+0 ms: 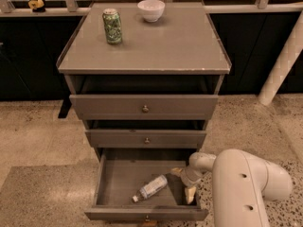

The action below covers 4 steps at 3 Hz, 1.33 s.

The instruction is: Pick blue plastic bottle from bottom drawer and place on counter

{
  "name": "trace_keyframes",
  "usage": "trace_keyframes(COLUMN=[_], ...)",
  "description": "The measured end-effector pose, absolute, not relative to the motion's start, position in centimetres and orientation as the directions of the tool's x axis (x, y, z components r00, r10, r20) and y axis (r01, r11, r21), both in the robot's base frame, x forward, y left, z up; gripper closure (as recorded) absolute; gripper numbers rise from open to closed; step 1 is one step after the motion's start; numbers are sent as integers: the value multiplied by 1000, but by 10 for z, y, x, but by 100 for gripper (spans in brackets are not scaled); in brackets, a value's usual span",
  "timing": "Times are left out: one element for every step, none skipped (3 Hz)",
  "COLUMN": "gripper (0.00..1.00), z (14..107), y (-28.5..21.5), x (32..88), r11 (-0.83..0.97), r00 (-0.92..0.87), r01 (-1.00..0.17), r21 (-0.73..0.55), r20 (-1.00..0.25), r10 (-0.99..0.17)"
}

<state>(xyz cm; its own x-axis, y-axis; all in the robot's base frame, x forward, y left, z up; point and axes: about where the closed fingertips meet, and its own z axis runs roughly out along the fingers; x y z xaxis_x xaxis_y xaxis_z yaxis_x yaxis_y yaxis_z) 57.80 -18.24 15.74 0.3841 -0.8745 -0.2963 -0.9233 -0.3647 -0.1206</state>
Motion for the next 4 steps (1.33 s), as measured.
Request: trace_keyframes(gripper=[0,0,0,0], z=[154,148,144,133], y=[-149,-117,-113,-96], x=[568,551,551,560], r11=[-457,-536,-544,-576], r00=[474,548,555,582], r01=[-880,-834,-829,-807], r21=[-130,-134,-132,-126], r20=[-306,-318,-322,-335], r10=[-826,-774,-767,-741])
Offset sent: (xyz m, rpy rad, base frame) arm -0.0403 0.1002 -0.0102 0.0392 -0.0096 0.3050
